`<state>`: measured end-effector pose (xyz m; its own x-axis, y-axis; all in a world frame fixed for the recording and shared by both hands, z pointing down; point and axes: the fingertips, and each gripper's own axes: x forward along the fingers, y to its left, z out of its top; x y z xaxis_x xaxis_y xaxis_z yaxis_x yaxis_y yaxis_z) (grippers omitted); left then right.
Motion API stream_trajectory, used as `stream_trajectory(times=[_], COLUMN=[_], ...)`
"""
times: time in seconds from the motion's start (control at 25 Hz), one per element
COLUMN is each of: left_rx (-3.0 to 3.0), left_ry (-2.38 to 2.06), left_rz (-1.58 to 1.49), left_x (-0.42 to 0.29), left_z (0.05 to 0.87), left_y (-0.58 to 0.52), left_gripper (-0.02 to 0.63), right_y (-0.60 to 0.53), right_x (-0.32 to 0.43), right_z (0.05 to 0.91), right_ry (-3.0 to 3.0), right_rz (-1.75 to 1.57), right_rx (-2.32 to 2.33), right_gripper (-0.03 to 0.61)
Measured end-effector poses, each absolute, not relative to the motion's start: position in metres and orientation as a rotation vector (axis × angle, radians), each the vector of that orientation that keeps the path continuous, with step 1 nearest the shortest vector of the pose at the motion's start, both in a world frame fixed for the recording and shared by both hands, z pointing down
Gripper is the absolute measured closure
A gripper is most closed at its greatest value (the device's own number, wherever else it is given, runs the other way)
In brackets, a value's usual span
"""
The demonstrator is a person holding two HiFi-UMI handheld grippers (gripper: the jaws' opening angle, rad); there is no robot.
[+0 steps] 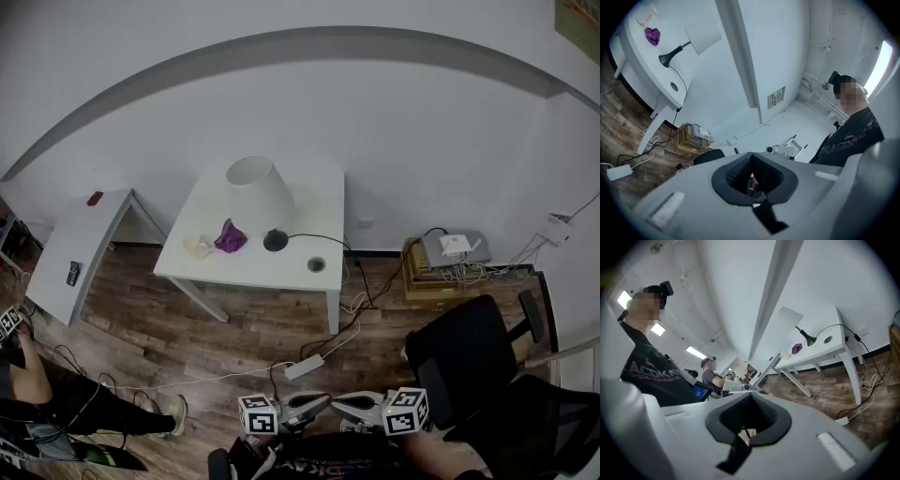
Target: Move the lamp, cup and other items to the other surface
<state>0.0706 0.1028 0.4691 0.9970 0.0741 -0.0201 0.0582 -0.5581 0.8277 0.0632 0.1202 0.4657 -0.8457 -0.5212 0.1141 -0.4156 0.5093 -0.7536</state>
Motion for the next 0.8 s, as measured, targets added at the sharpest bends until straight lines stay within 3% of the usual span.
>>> stream_trajectory(times=[0.8], left_rx=[2.137], left_ry=[0.094], left_rz=[0.016], left_x=[0.074], left_z=[0.472], left_y=[0.093], left_gripper=[0.618], right_y=[0.112], right_x=[0.068], right_z=[0.464], right_ry=[2.589], right_rz=[-1.25], right_rx=[-0.815], right_gripper=[0.574])
